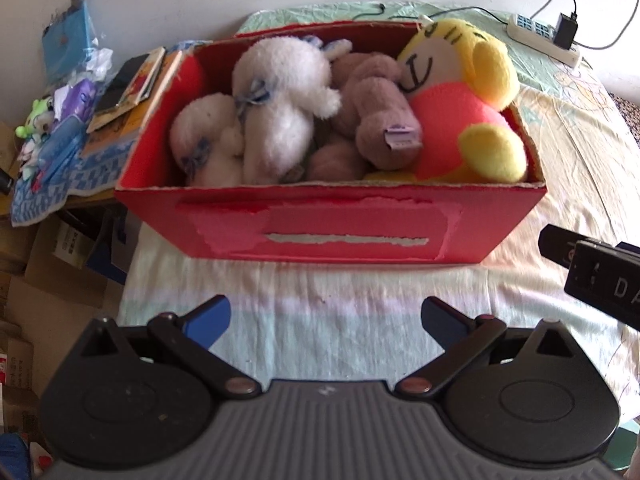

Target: Organize objects

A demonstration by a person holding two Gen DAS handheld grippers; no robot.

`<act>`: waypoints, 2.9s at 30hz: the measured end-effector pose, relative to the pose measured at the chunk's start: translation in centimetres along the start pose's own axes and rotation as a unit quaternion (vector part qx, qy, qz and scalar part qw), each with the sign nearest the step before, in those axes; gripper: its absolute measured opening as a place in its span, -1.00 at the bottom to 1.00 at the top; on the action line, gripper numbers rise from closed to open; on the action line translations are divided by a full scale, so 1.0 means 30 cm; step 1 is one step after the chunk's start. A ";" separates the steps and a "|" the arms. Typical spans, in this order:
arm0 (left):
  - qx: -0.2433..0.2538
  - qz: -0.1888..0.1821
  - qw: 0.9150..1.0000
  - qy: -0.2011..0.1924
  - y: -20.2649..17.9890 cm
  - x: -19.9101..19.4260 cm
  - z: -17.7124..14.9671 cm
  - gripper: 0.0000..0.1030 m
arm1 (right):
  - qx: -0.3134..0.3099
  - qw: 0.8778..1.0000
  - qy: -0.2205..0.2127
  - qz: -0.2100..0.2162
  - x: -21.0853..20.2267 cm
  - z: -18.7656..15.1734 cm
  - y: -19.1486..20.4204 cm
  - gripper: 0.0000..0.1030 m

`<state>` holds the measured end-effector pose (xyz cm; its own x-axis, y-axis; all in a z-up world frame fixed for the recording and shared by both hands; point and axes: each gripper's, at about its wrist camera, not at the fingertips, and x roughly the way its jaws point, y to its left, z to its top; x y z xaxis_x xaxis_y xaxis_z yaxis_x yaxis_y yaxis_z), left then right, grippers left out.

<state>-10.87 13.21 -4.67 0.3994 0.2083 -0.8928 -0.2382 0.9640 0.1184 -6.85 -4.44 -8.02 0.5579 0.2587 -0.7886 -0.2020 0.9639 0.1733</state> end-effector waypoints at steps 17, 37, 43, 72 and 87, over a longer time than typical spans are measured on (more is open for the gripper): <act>-0.020 -0.006 0.998 -0.067 0.240 -0.086 0.099 0.97 | -0.005 0.999 -0.049 0.012 -0.092 0.060 0.195 0.54; 0.016 -0.035 0.994 -0.100 0.370 -0.071 0.182 0.97 | 0.005 0.995 -0.095 -0.014 -0.107 0.104 0.347 0.51; 0.022 -0.041 0.994 -0.098 0.371 -0.052 0.189 0.97 | 0.020 0.996 -0.086 -0.016 -0.090 0.108 0.349 0.49; 0.044 -0.046 0.993 -0.101 0.368 0.029 0.294 0.97 | 0.043 0.994 -0.087 -0.044 0.006 0.191 0.345 0.49; 0.011 -0.016 0.995 -0.100 0.386 0.033 0.310 0.97 | -0.008 0.998 -0.068 -0.015 0.048 0.244 0.381 0.49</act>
<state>-4.99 26.11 -0.14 0.5756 0.2036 -0.7920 -0.2038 0.9737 0.1022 -2.47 7.40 -2.86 0.6680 0.2374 -0.7053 -0.1961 0.9704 0.1409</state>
